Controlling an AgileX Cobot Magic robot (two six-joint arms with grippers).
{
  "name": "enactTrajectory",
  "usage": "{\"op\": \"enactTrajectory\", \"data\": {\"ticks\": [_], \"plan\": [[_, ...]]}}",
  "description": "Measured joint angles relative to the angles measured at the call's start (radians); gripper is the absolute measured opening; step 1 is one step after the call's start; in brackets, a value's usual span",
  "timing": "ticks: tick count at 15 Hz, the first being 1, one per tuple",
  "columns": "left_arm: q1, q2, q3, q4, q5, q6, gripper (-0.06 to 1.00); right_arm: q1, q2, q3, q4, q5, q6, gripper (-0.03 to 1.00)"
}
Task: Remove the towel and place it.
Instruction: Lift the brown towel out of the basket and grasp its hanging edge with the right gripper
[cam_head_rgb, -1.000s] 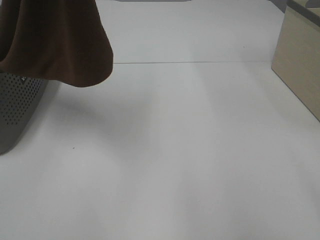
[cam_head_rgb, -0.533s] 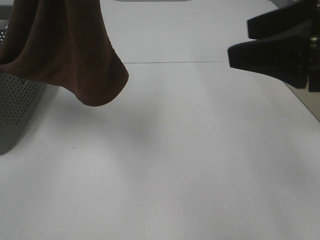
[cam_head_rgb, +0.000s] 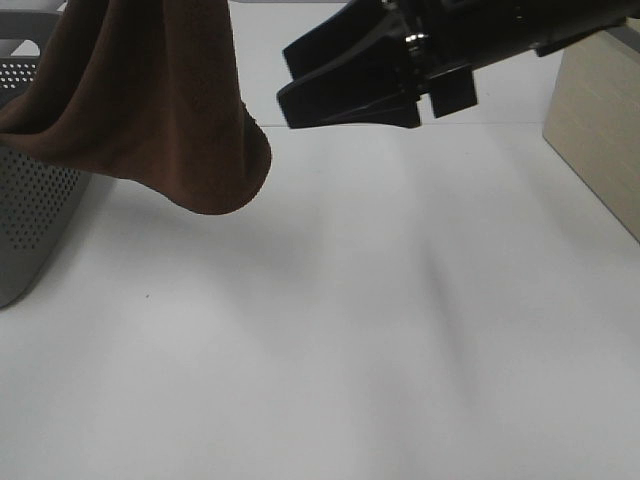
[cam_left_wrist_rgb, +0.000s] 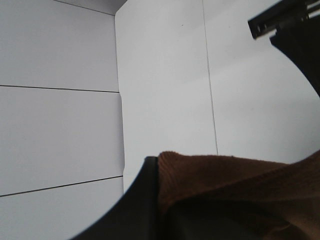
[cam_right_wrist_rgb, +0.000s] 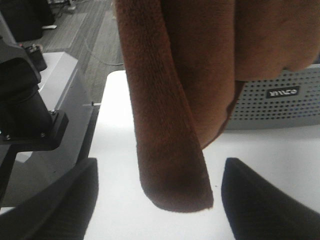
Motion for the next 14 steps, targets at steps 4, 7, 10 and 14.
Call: {"op": "enactTrajectory", "data": {"ticks": [4,7,10,14], "plan": [[0.0,0.007,0.0,-0.042,-0.035,0.047,0.0,0.102,0.109,-0.17,-0.141,0.096,0.084,0.68],[0.0,0.009,0.0,-0.051,-0.05,0.051,0.0,0.14,0.133,-0.193,-0.152,0.099,0.094,0.68],[0.0,0.012,0.0,-0.016,-0.067,0.051,0.0,0.147,0.14,-0.195,-0.185,0.115,0.11,0.68],[0.001,0.015,0.0,-0.014,-0.066,0.051,0.0,0.106,0.14,-0.199,-0.198,0.061,0.134,0.68]]}}
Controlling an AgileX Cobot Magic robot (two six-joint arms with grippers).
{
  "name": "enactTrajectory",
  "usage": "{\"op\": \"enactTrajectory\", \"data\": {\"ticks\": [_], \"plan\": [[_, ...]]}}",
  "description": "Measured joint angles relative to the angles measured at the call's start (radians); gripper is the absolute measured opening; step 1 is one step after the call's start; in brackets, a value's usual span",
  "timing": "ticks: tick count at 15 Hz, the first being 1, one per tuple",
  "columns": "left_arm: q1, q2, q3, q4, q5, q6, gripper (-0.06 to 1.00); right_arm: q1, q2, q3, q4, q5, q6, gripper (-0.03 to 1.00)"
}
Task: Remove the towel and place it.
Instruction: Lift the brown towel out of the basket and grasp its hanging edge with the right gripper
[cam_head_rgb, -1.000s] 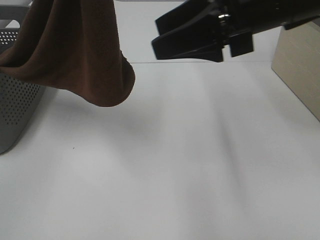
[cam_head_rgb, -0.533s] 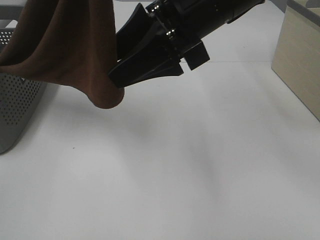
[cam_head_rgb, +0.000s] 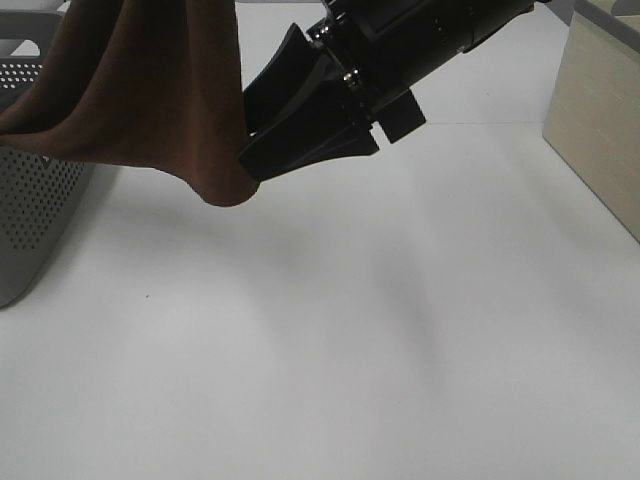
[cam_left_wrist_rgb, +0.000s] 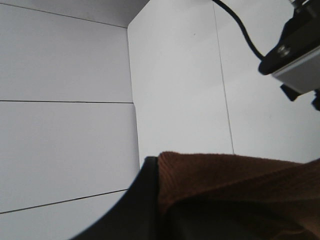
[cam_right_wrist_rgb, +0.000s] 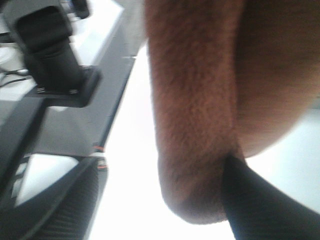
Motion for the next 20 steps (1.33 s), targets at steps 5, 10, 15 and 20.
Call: {"op": "enactTrajectory", "data": {"ticks": [5,10,15,20], "plan": [[0.0,0.0,0.0,-0.056,0.036,0.0,0.0,0.006,0.001,-0.106,0.081,-0.027,-0.017,0.68],[0.0,0.0,0.0,-0.051,-0.034,-0.006,0.0,0.112,0.028,-0.107,0.086,0.06,-0.05,0.68],[0.0,0.0,0.0,0.063,-0.025,-0.139,0.0,-0.013,0.033,-0.107,-0.001,0.059,0.047,0.68],[0.0,0.0,0.0,0.101,-0.025,-0.17,0.0,-0.085,0.033,-0.107,-0.011,0.057,0.081,0.56]]}}
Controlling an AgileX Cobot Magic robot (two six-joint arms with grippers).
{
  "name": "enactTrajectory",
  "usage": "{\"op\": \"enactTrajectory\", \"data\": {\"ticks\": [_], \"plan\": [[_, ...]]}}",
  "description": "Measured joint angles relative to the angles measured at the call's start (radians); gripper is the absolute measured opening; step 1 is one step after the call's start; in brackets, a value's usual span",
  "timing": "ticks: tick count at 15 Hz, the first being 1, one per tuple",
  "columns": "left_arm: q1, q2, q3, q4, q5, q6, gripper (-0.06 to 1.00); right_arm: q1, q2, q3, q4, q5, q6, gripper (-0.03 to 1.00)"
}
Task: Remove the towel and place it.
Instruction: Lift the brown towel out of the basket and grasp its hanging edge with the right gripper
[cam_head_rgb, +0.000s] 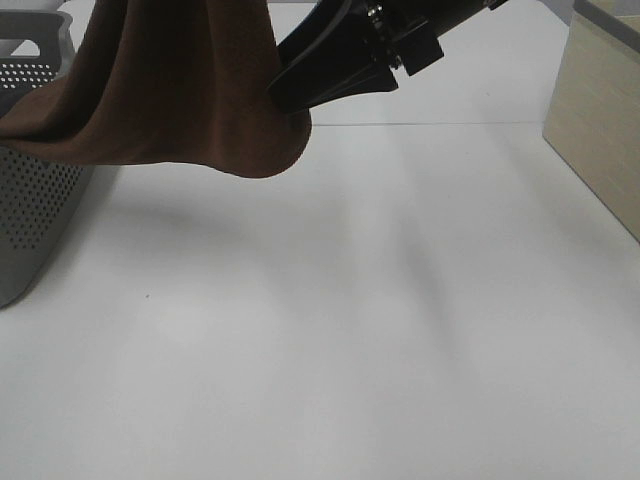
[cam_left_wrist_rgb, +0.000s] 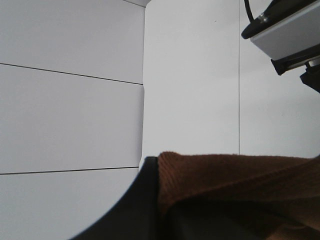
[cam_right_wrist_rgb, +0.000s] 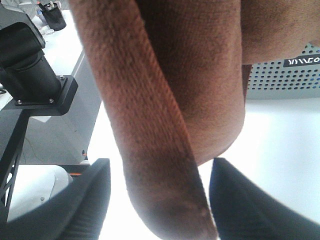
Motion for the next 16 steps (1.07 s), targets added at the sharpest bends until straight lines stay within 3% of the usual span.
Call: {"op": "enactTrajectory", "data": {"ticks": [6,12,16], "plan": [[0.0,0.0,0.0,0.004,0.0,-0.027,0.0,0.021,0.0,0.009,-0.057,0.0,0.026,0.52],[0.0,0.0,0.0,0.004,-0.021,-0.044,0.0,0.097,0.006,0.05,-0.061,0.002,0.004,0.62],[0.0,0.0,0.0,0.004,-0.026,-0.1,0.0,0.115,0.033,0.05,-0.039,-0.022,0.038,0.63]]}}
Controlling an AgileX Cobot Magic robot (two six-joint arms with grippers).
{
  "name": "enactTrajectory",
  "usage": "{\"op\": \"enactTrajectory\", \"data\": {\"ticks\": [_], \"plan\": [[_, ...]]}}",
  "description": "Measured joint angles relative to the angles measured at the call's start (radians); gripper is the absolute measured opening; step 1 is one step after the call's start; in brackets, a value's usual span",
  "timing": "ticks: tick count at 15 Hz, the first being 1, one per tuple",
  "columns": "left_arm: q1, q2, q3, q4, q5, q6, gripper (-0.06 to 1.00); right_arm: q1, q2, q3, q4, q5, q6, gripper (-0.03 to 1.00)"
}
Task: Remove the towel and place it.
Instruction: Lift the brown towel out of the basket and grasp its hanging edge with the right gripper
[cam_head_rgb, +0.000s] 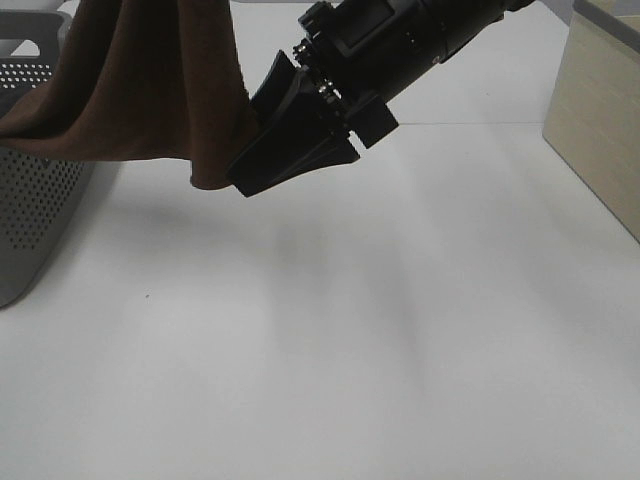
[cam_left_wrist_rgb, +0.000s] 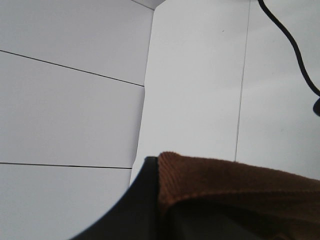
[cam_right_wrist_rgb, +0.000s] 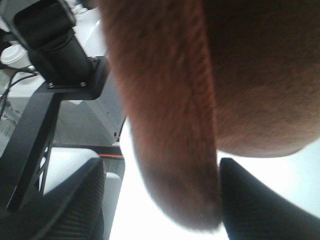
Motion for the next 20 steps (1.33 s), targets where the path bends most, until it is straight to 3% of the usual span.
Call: {"op": "enactTrajectory", "data": {"ticks": [7,13,16,18,20], "plan": [[0.0,0.0,0.0,0.003,0.0,-0.014,0.0,0.0,0.007,0.0,0.016,0.001,0.038,0.61],[0.0,0.0,0.0,0.01,0.042,-0.04,0.0,0.0,0.007,0.0,0.068,0.02,0.055,0.36],[0.0,0.0,0.0,0.01,0.044,-0.041,0.0,-0.001,0.007,0.0,0.073,0.022,0.072,0.11],[0.0,0.0,0.0,0.01,0.046,-0.042,0.0,-0.009,0.007,0.0,0.084,0.022,0.092,0.01],[0.001,0.0,0.0,0.01,0.046,-0.064,0.0,-0.04,0.007,0.0,0.129,0.025,0.131,0.01]]}}
